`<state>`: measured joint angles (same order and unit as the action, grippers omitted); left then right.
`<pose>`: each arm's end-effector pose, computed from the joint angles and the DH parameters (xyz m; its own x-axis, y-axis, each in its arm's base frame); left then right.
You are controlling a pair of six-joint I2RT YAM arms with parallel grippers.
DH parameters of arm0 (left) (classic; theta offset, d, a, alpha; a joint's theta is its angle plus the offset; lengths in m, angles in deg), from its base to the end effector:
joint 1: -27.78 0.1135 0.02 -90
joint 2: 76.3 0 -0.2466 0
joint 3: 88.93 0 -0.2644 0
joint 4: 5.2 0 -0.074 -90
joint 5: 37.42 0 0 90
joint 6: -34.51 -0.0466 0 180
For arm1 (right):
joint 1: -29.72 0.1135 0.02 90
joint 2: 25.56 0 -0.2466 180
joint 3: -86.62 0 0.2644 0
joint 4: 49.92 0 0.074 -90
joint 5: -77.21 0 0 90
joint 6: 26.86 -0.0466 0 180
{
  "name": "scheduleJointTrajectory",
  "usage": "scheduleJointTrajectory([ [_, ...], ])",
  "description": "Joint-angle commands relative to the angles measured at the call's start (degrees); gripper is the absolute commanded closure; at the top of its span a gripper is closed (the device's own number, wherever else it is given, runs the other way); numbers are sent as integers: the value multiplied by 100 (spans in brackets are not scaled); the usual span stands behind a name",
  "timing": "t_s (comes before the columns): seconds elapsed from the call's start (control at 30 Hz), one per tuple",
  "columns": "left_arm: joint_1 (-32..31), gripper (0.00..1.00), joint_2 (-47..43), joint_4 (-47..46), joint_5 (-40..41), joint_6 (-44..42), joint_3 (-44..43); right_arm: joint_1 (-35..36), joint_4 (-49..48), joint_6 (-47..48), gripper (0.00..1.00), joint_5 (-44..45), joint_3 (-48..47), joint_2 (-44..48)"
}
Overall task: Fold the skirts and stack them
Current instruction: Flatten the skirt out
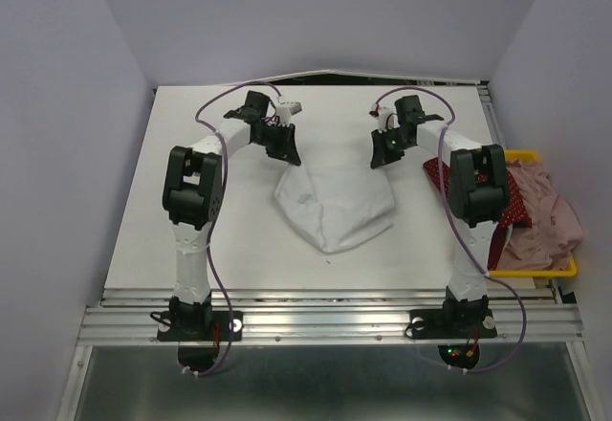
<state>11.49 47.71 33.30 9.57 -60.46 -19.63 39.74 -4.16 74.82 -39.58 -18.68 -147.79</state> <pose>0.4538 -0.1657 0.1721 -0.6987 0.2702 -0.6624 0.6730 0.5623 -0.4805 0.4469 0.1003 0.1424 -0.7842 -0.3221 -0.5304 -0.5287 0.7943 0.2993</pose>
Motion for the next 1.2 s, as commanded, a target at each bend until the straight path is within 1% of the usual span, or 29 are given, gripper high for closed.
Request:
scheduleJointTrajectory([
  [0.0,179,100,-813,-594,161,216,439,-44,-109,-192,97,-152,-160,761],
  [0.1,355,100,-1667,-903,108,6,1169,-44,-293,-350,99,-178,-46,1210],
  [0.2,521,100,-2432,-1236,353,-179,1837,-44,-749,-588,99,-187,-63,1360],
  [0.23,583,100,-2573,-1342,519,-180,2126,-44,-986,-640,99,-187,-124,1308],
  [0.27,697,100,-2731,-1413,617,-197,2216,-44,-1058,-745,99,-187,-229,1073],
  [0.37,864,100,-2680,-1502,836,-232,2314,-44,-1120,-947,99,-222,-984,483],
  [0.4,926,97,-2480,-1415,933,-232,2261,8,-1129,-975,94,-213,-1195,64],
  [0.43,952,83,-2338,-1335,1099,-180,2191,9,-1068,-1001,51,-135,-1658,-158],
  [0.47,987,74,-2050,-1248,1206,-127,1991,61,-989,-1071,26,-56,-1941,-387],
  [0.5,1092,66,-1917,-1160,1311,-48,1893,61,-857,-1115,12,93,-2240,-815],
  [0.53,1163,61,-1811,-1141,1382,39,1822,61,-734,-1150,10,182,-2530,-985],
  [0.57,1242,52,-1653,-1124,1548,206,1682,61,-559,-1151,8,296,-2959,-1117],
  [0.6,1330,51,-1599,-1115,1567,242,1603,61,-505,-1151,2,453,-3077,-1170],
  [0.63,1418,49,-1599,-1063,1550,234,1541,61,-461,-1151,0,664,-3104,-1110],
  [0.67,1540,38,-1686,-1053,1593,129,1445,61,-426,-1072,0,744,-2956,-1014],
  [0.7,1576,37,-1782,-1062,1628,15,1435,61,-425,-1019,0,788,-2781,-856],
  [0.73,1577,37,-2027,-1045,1576,-160,1443,61,-434,-975,1,693,-2335,-472],
  [0.77,1577,37,-2169,-1010,1497,-614,1461,61,-434,-949,2,588,-2070,-250],
  [0.8,1577,38,-2301,-948,1331,-889,1487,61,-434,-940,5,421,-1806,-39],
  [0.83,1551,38,-2424,-765,990,-1196,1522,114,-391,-922,10,28,-1560,319],
  [0.87,1507,38,-2634,-641,856,-1512,1523,114,-329,-835,14,-98,-1105,462],
  [0.9,1437,39,-2714,-475,777,-1846,1523,218,-259,-773,17,-194,-900,586],
  [0.93,1332,39,-2776,-117,776,-2528,1505,280,-163,-703,23,-282,-707,682],
  [0.97,1209,39,-2803,113,828,-2926,1444,412,-23,-668,24,-370,-531,779],
  [1.0,912,39,-2794,594,907,-3296,1417,465,22,-624,27,-406,-198,928],
  [1.03,752,41,-2768,869,1003,-4048,1400,466,66,-597,29,-572,-56,990],
  [1.1,453,42,-2645,1291,1074,-4703,1426,588,119,-510,31,-670,147,1035],
  [1.13,199,44,-2575,1589,1110,-5237,1443,589,233,-457,33,-687,226,1009],
  [1.17,101,44,-2444,1662,1119,-5433,1478,589,286,-404,34,-688,244,974],
])
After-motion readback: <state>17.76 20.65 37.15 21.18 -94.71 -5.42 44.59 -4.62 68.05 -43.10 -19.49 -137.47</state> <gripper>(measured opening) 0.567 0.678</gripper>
